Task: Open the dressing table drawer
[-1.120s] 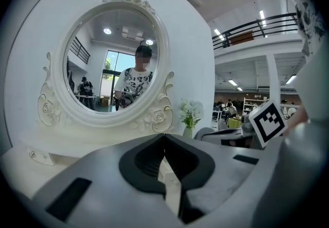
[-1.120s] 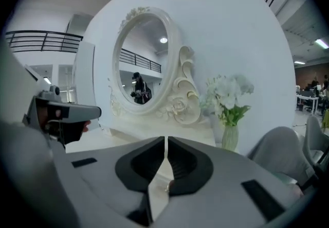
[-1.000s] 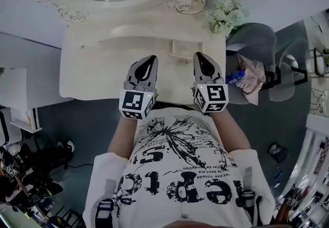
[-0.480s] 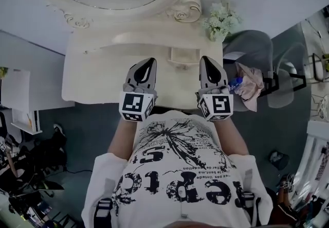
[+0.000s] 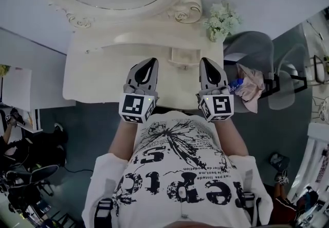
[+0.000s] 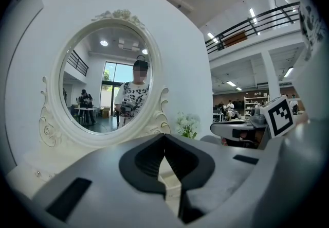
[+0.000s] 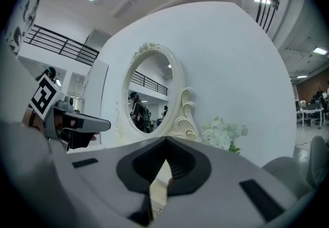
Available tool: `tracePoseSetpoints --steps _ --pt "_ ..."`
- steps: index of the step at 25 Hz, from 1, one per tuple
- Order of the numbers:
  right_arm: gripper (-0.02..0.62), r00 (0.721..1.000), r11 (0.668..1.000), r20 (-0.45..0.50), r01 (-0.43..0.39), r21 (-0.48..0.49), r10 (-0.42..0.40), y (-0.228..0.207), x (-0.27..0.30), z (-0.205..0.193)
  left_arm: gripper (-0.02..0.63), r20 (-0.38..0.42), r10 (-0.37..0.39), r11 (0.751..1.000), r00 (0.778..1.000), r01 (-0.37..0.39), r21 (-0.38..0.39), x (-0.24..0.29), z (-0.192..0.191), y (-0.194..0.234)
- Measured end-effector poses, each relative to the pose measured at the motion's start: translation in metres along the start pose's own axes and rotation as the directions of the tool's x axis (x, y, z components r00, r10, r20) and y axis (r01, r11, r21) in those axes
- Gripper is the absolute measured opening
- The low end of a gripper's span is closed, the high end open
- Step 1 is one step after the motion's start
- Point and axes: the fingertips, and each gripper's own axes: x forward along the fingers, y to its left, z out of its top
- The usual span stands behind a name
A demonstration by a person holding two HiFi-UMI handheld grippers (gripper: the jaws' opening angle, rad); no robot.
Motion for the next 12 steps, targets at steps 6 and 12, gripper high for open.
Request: tracePoseSetpoints --steps 6,12 --pt "0.017 1.000 1.000 -0.001 -0.006 0.015 0.006 0.0037 -0.0017 -0.0028 0.018 0.009 0.000 1.000 1.000 0.000 -0.002 -0.0006 0.0018 -0.0018" --pt "0.017 1.000 1.000 0.000 -0.005 0.021 0.005 0.0050 -0.0027 -0.0025 0.018 0.012 -0.012 1.000 1.000 0.012 -0.005 0.0026 0.0027 -0.0056"
